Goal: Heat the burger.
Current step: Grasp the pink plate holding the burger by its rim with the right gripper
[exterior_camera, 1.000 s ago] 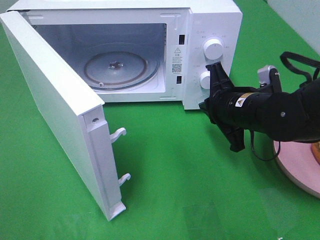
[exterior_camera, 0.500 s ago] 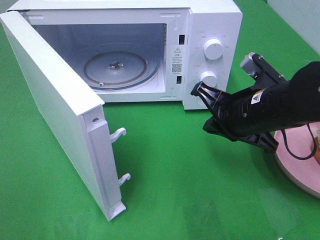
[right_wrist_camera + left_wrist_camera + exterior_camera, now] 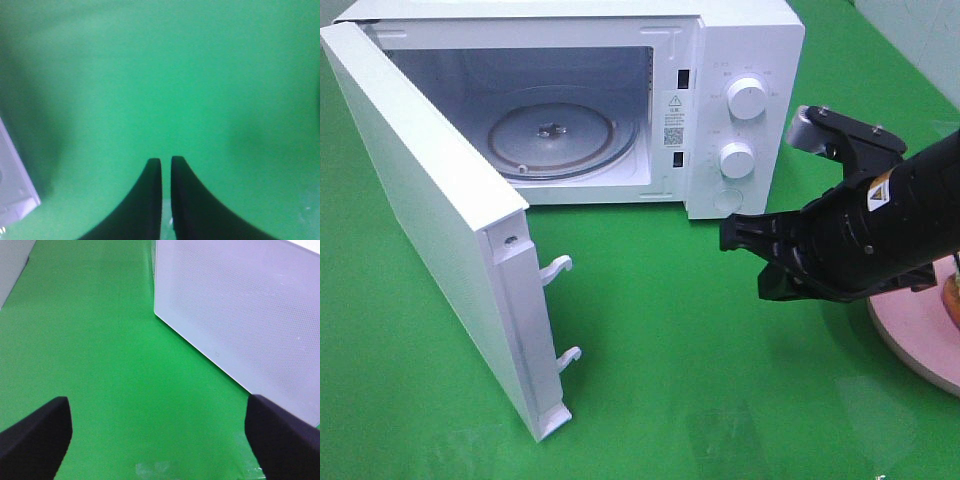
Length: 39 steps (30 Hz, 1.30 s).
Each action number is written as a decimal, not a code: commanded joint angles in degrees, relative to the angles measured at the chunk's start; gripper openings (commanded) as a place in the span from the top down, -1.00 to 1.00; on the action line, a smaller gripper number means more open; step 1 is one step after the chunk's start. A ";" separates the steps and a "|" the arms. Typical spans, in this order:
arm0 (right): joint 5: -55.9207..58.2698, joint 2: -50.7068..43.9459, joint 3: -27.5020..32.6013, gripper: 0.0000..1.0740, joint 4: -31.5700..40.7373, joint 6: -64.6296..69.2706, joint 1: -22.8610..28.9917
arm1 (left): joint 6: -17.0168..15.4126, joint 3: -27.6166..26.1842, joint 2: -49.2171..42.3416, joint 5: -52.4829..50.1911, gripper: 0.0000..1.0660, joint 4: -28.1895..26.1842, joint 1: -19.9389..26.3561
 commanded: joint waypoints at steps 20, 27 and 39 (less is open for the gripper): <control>25.67 -1.55 -11.23 0.28 -18.28 -7.79 -4.18 | 0.06 0.06 -0.86 -0.40 -0.66 -0.40 0.11; 25.04 -1.55 -11.23 -0.88 -21.43 -12.32 -7.96 | 0.06 0.06 -0.86 -0.40 -0.66 -0.40 0.11; 25.10 -0.69 -11.00 -0.83 -22.23 -15.30 -14.04 | 0.06 0.06 -0.86 -0.40 -0.66 -0.40 0.11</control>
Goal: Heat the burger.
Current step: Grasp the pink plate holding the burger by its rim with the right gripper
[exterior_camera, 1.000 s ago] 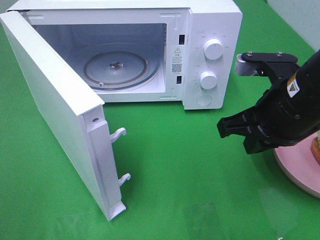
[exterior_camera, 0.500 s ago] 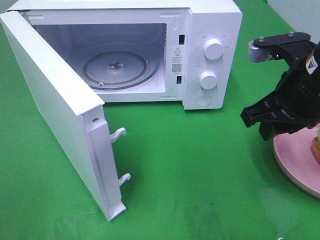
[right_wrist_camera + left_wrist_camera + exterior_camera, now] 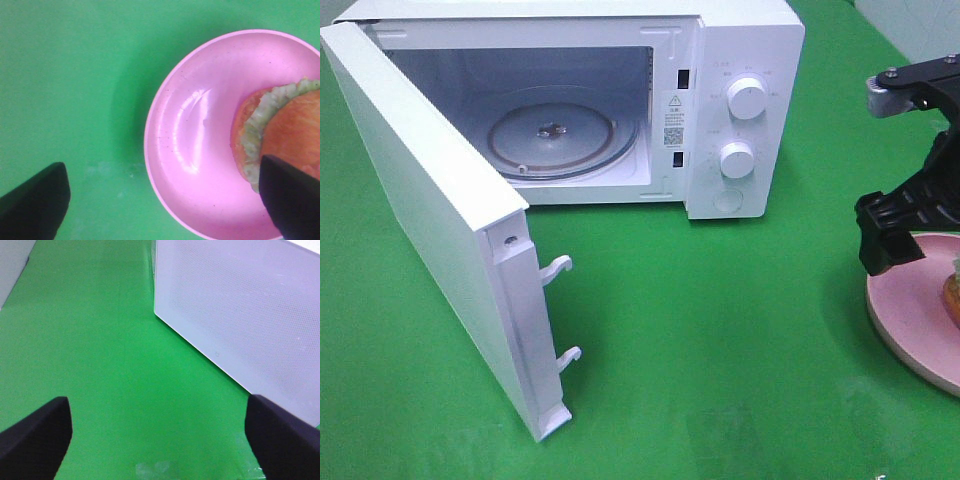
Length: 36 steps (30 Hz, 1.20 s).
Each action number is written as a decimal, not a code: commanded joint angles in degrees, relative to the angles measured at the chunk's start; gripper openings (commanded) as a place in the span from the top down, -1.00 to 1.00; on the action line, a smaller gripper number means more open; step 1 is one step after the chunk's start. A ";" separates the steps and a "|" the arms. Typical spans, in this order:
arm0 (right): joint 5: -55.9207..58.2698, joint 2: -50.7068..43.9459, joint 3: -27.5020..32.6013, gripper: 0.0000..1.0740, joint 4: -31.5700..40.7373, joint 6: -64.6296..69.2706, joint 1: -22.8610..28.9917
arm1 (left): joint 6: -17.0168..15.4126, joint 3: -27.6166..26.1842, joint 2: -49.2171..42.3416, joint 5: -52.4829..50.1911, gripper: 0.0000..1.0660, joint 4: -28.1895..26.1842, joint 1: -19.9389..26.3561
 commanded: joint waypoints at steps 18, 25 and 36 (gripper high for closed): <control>-3.72 12.95 -0.06 -0.67 0.17 -2.18 -2.06 | 0.06 0.06 -0.86 -0.40 -0.66 -0.40 0.11; -5.44 15.58 -0.06 -0.62 0.17 -2.12 -2.06 | 0.06 0.06 -0.86 -0.40 -0.66 -0.40 0.11; -7.39 19.71 -0.06 -0.56 0.11 -1.55 -2.12 | 0.06 0.06 -0.86 -0.40 -0.66 -0.40 0.11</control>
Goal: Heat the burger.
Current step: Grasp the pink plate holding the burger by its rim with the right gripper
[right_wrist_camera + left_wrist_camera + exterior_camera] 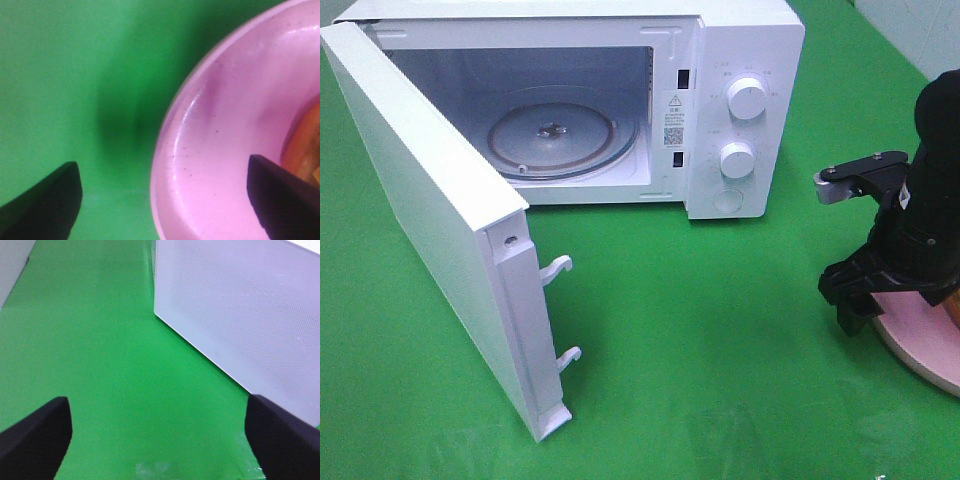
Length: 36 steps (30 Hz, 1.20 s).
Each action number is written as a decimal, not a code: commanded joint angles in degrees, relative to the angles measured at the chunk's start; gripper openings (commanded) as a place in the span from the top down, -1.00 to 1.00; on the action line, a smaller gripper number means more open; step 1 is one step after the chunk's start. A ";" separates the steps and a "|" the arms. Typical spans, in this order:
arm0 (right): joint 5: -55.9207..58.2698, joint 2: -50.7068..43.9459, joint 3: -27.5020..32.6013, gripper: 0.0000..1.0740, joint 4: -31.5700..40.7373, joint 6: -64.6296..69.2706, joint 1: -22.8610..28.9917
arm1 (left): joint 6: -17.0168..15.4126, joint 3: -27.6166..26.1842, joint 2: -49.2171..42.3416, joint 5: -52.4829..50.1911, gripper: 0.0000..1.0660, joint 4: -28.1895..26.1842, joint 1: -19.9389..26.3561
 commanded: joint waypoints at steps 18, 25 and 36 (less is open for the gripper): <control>-2.81 7.56 0.11 -0.47 -0.29 0.86 -0.34 | 0.06 0.06 -0.86 -0.40 -0.66 -0.40 0.11; -4.93 7.56 2.01 -0.27 -0.29 1.26 -0.34 | 0.06 0.06 -0.86 -0.40 -0.66 -0.40 0.11; -3.90 7.56 2.01 0.60 -0.29 1.49 -0.34 | 0.06 0.06 -0.86 -0.40 -0.66 -0.40 0.11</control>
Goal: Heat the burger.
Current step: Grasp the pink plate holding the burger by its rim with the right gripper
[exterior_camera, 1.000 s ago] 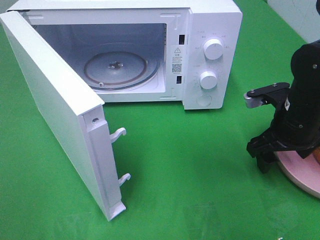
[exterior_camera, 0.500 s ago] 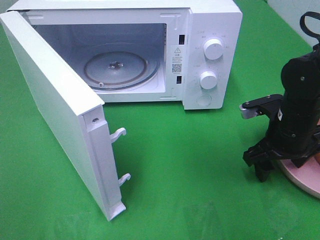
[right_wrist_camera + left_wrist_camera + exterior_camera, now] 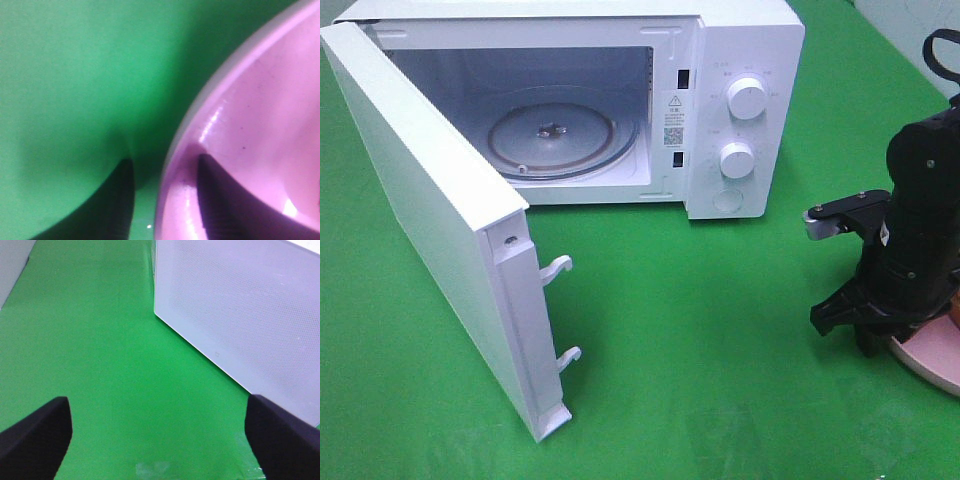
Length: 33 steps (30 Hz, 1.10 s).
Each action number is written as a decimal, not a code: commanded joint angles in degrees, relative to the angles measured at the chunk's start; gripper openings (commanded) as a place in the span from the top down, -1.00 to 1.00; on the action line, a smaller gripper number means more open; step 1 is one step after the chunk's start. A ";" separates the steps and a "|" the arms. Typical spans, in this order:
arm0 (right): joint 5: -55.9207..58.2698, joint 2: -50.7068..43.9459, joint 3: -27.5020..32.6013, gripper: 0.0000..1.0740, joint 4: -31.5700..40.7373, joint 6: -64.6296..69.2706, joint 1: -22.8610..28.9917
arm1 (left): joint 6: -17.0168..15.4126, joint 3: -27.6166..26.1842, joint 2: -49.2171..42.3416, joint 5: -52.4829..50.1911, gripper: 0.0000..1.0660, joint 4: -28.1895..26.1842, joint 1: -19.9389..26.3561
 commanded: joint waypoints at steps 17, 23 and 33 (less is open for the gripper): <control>1.32 0.40 0.80 1.00 -1.43 2.41 -0.23 | 0.06 0.06 -0.86 -0.40 -0.66 -0.40 0.11; 2.98 0.17 0.69 1.00 -6.42 8.42 -0.17 | 0.06 0.06 -0.86 -0.40 -0.66 -0.40 0.11; 5.90 -1.32 0.74 1.00 -11.80 14.32 0.11 | 0.06 0.06 -0.86 -0.40 -0.66 -0.40 0.11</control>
